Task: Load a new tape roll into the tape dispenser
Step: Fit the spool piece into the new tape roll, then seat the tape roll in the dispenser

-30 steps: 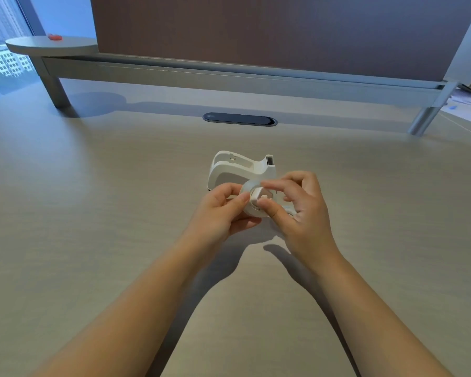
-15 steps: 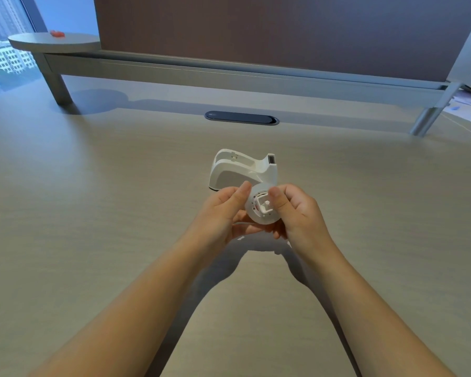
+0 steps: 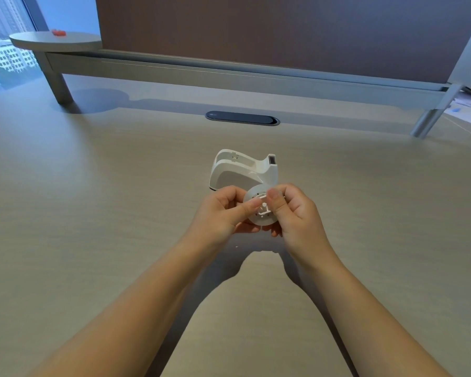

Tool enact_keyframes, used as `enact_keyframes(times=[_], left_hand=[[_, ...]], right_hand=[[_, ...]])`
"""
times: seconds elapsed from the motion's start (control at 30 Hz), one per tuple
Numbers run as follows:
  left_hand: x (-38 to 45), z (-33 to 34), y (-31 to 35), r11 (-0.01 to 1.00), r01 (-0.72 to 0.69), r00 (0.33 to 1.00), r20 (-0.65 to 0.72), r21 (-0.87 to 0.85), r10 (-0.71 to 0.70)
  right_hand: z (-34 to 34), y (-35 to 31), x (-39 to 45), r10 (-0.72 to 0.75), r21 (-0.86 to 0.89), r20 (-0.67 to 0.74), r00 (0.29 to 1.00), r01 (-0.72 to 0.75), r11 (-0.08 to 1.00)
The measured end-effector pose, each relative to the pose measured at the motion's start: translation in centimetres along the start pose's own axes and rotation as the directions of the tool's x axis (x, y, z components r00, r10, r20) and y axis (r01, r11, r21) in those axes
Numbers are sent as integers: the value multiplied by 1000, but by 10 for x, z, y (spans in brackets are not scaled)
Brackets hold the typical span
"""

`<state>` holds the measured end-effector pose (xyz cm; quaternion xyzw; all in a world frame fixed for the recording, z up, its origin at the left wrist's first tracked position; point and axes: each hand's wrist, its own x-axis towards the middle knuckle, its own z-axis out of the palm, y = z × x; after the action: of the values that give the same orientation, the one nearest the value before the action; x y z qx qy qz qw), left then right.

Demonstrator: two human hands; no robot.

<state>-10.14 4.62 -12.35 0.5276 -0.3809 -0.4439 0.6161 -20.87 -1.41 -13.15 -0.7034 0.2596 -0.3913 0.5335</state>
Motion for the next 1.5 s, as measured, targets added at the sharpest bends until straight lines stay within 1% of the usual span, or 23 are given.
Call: enact_keyframes(times=[0.17,0.6,0.7,0.77,0.83,0.93,1.03,1.17,1.27,1.33,1.4,1.43,1.5], left_hand=[[-2,3,0,998,-55,998,-33,18,56],[-5,6,-3,987,-126,986,-97,98,135],[-3,4,-1,996,-60,996,-58,61,64],[-1,1,2,999,29,999,-16,-35,-30],[1,-4,6,978,125,992,-1,-169,-127],[2,-8,10,928,235,970,12,-290,-242],[1,-8,11,901,306,951,62,-308,-302],[1,-8,11,896,323,946,96,-306,-308],[2,-9,10,933,288,958,62,-215,-282],[3,-12,10,973,220,975,-10,-72,-221],[3,-18,11,985,100,993,-68,143,-91],[2,-19,12,969,35,997,-69,245,-18],[0,-19,14,934,-71,996,-24,350,85]], right_hand=[[1,1,0,-34,-65,-6,999,34,997],[2,3,0,-68,-105,-10,998,67,992],[2,0,0,-51,-107,-13,999,50,993],[0,-4,0,-15,-57,7,1000,15,998],[-3,-7,0,20,8,25,999,-21,1000],[-9,-7,-1,27,56,-7,1000,-26,998],[-10,-5,-3,19,11,0,1000,-19,1000],[-9,-9,-3,-33,-41,65,997,36,999],[-10,-12,-3,-31,-47,64,997,34,998],[-10,-10,-3,-35,-80,49,998,39,996],[-9,-8,-3,-40,-110,33,999,43,993],[-9,-8,-2,-40,-112,29,999,43,993],[-7,-7,-2,-47,-122,40,998,52,991]])
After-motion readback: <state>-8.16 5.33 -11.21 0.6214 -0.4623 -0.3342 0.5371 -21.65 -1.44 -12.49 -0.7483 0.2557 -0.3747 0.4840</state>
